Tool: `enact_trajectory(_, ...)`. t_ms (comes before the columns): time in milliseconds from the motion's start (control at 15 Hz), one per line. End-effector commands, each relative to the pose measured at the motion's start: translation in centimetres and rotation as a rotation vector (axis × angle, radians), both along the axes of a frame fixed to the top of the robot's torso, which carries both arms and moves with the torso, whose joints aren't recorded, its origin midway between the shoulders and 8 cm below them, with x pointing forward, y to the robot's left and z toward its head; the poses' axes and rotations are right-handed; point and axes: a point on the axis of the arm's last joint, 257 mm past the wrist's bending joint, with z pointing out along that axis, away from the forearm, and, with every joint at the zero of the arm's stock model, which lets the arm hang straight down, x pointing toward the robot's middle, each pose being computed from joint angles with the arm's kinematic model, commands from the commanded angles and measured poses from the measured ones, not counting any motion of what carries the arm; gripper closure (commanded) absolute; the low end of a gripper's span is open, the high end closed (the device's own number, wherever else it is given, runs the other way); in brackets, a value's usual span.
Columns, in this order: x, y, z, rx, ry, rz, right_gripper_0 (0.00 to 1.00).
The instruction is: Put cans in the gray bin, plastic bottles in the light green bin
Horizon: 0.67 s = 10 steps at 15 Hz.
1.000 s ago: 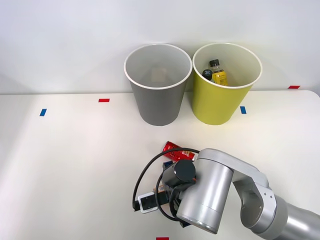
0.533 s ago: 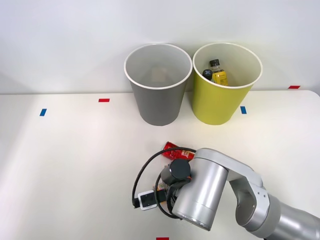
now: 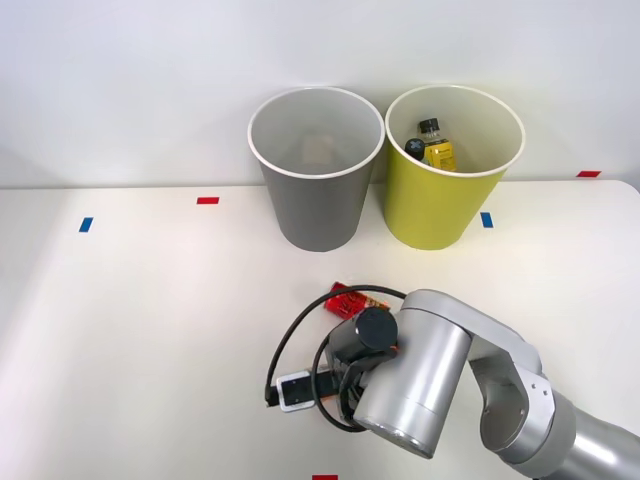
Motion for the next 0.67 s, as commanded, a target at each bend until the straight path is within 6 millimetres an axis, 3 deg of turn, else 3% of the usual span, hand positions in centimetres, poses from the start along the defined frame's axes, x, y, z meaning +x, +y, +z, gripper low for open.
enact_trajectory(67, 0.7, 1.2, 2.2, 0.104, -0.024, -0.020, 1.00)
enact_trajectory(333, 3.3, 2.2, 5.4, 0.289, -0.079, -0.086, 1.00)
enact_trajectory(533, 4.4, 4.1, 7.8, 0.507, -0.094, -0.152, 1.00)
enact_trajectory(667, 4.8, 5.8, 10.4, 0.699, -0.077, -0.199, 1.00)
